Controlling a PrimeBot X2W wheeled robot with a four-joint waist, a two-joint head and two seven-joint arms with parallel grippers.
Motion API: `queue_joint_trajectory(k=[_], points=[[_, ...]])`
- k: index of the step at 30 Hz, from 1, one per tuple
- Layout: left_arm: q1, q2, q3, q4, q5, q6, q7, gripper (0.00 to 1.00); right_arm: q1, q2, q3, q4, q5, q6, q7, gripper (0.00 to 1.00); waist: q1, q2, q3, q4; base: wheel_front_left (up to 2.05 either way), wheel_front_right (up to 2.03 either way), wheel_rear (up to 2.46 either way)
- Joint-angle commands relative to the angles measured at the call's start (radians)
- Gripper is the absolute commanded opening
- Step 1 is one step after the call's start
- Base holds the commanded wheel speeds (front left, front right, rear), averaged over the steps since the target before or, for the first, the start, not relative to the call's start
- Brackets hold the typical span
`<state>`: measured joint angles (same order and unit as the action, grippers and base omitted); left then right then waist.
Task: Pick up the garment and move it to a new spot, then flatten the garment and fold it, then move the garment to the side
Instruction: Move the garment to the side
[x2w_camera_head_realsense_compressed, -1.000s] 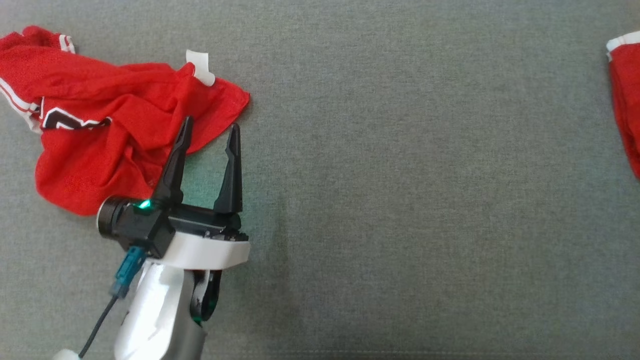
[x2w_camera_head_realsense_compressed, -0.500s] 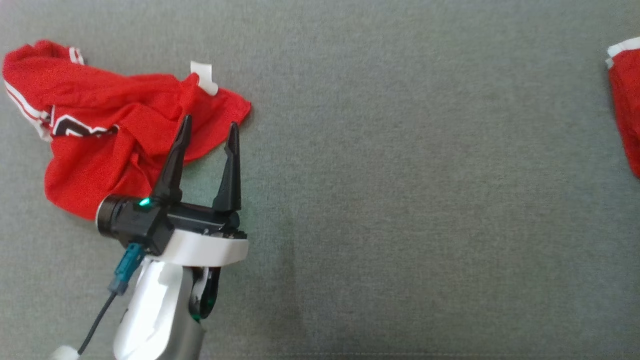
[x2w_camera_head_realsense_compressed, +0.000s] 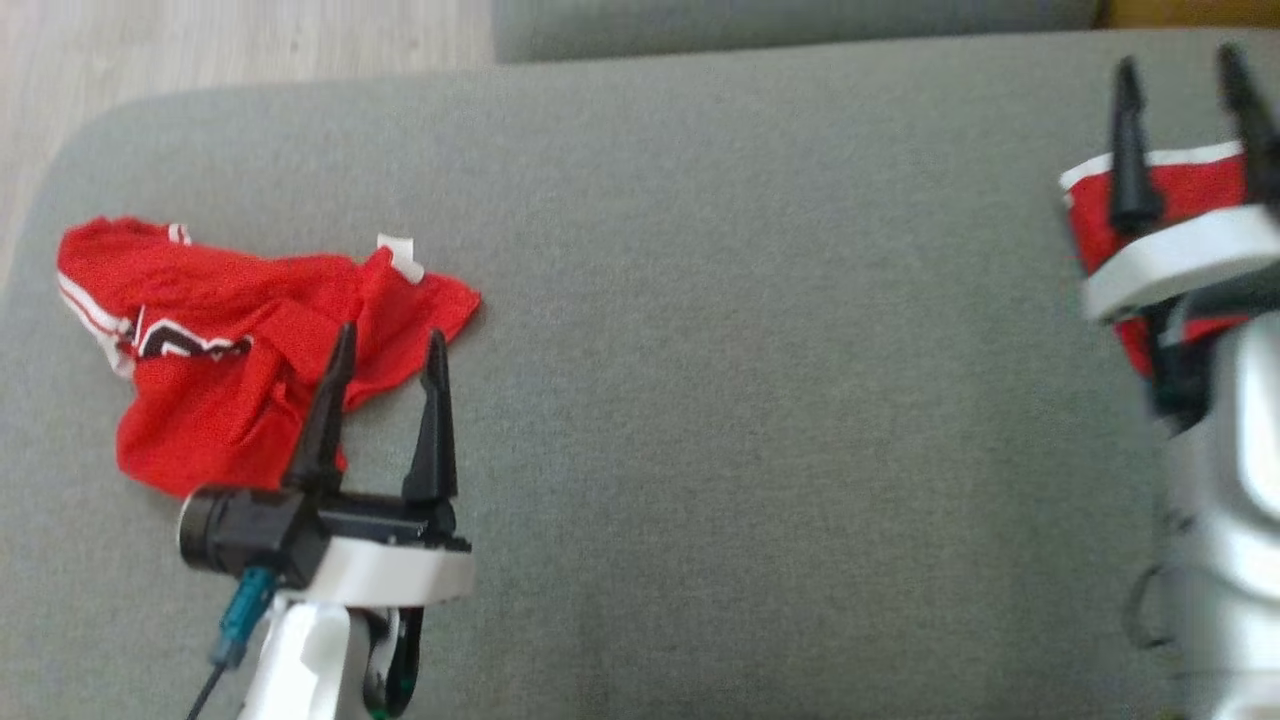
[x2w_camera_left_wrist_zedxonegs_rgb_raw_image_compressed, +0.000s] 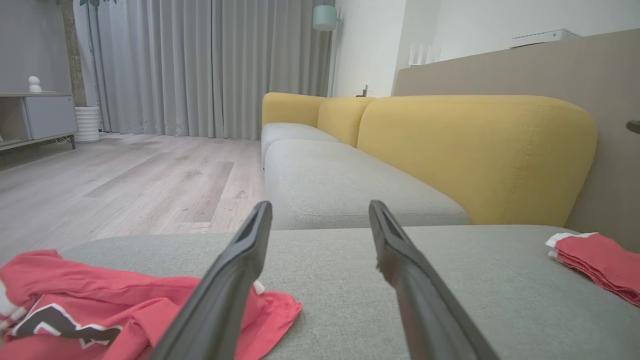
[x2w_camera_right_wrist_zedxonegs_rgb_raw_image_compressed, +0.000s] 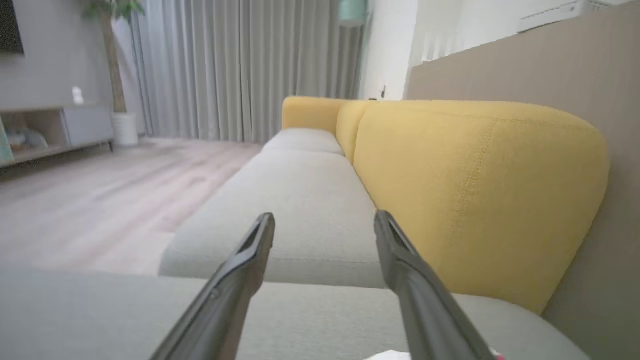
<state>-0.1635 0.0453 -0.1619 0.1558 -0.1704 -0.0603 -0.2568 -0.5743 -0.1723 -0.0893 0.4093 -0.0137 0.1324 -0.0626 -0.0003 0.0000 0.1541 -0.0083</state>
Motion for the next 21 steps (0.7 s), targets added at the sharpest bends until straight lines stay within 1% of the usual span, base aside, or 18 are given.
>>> queue_joint_trajectory(k=[1, 3, 6, 7, 10, 12, 15, 21], points=[[-0.002, 0.005, 0.037, -0.035, 0.012, 0.01, -0.005, 1.0, 0.007, 0.043, 0.01, -0.049, 0.025, -0.002, -0.021, 1.0, 0.0003, 0.0, -0.041, -0.019, 0.0, 0.0, 0.0], [0.014, 0.005, 0.039, -0.037, 0.014, 0.01, -0.005, 1.0, 0.048, 0.09, 0.03, -0.073, 0.05, -0.002, -0.046, 1.0, 0.0003, 0.0, -0.06, -0.024, 0.0, 0.0, 0.0], [0.035, 0.005, 0.037, -0.044, 0.012, 0.011, -0.005, 1.0, 0.13, 0.117, 0.066, -0.107, 0.078, -0.002, -0.092, 1.0, 0.0003, 0.0, -0.082, -0.025, 0.0, 0.0, 0.0], [0.042, 0.005, 0.036, -0.046, 0.009, 0.012, -0.005, 1.0, 0.161, 0.12, 0.071, -0.112, 0.092, -0.002, -0.106, 1.0, 0.0003, 0.0, -0.089, -0.024, 0.0, 0.0, 0.0], [0.065, 0.005, 0.029, -0.039, 0.004, 0.014, -0.005, 1.0, 0.251, 0.121, 0.11, -0.107, 0.185, -0.002, -0.146, 1.0, 0.0003, 0.0, -0.104, -0.02, 0.0, 0.0, 0.0], [0.078, 0.005, 0.029, -0.027, 0.003, 0.018, -0.005, 1.0, 0.305, 0.122, 0.137, -0.1, 0.193, -0.002, -0.165, 1.0, 0.0003, 0.0, -0.109, -0.018, 0.0, 0.0, 0.0], [0.09, 0.005, 0.037, -0.009, 0.009, 0.025, -0.005, 1.0, 0.367, 0.122, 0.146, -0.086, 0.218, -0.002, -0.18, 1.0, 0.0003, 0.0, -0.114, -0.016, 0.0, 0.0, 0.0], [0.095, 0.005, 0.047, 0.003, 0.001, 0.021, -0.005, 1.0, 0.411, 0.122, 0.151, -0.081, 0.23, -0.002, -0.194, 1.0, 0.0003, 0.0, -0.12, -0.012, 0.0, 0.0, 0.0]])
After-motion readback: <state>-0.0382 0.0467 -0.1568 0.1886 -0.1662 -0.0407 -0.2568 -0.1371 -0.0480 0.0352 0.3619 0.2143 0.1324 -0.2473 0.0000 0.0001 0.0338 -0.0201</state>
